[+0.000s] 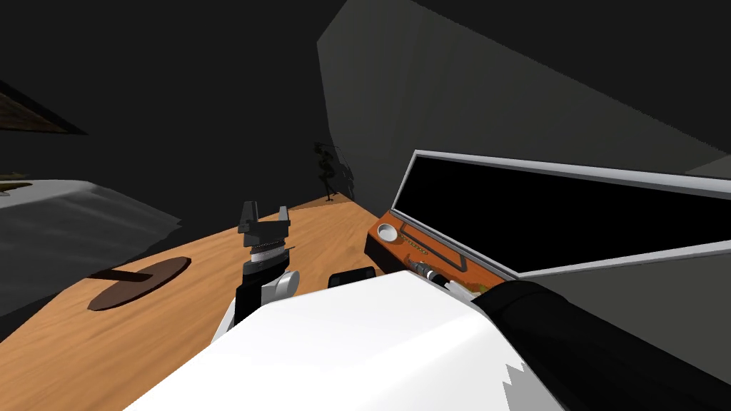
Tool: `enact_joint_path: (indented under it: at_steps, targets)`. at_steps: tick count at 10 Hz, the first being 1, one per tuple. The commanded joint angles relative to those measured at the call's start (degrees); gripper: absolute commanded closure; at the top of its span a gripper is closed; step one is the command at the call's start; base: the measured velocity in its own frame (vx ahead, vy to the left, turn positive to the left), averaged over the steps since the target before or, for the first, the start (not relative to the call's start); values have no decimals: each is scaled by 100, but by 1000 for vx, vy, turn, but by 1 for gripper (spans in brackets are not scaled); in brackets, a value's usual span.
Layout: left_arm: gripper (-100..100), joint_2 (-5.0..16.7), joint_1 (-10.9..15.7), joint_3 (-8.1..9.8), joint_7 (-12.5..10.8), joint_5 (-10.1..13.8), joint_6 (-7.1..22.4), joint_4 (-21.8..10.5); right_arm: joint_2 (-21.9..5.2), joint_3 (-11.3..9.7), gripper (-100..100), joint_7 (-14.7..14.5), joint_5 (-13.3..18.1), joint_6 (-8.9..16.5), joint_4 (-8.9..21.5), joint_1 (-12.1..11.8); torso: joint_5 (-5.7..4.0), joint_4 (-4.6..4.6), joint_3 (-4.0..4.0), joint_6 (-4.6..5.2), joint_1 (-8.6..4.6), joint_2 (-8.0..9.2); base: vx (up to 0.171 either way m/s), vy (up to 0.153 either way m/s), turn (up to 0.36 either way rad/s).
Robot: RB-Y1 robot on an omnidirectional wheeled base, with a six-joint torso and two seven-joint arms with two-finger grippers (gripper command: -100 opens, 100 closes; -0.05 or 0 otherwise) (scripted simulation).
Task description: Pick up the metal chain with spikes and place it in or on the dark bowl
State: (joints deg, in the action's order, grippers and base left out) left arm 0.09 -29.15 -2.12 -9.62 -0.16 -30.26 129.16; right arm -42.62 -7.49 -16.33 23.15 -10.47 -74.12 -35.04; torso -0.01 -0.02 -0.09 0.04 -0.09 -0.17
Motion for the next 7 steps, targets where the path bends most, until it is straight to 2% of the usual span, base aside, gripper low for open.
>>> enact_joint_path:
  at_steps: [1, 3, 5, 7]
  targets:
    - [0, 0, 0, 0, 0, 0, 0, 0, -139, -90, -100, -110, 108, 13, 286, 46, 0, 0, 0, 0, 0, 0, 52, -9, 206]
    - [0, 0, 0, 0, 0, 0, 0, 0, -139, -90, -100, -110, 108, 13, 420, 46, 0, -1, -3, 0, -1, -4, 37, -11, 55]
    - [0, 0, 0, 0, 0, 0, 0, 0, -243, -174, -100, -210, 200, 18, 735, 88, 1, 0, -1, -4, 1, -2, 46, -10, 157]
    - [0, 0, 0, 0, 0, 0, 0, 0, -415, -351, -100, -408, 370, 13, 1215, 183, 0, -2, -6, -4, -1, -11, 82, -12, 260]
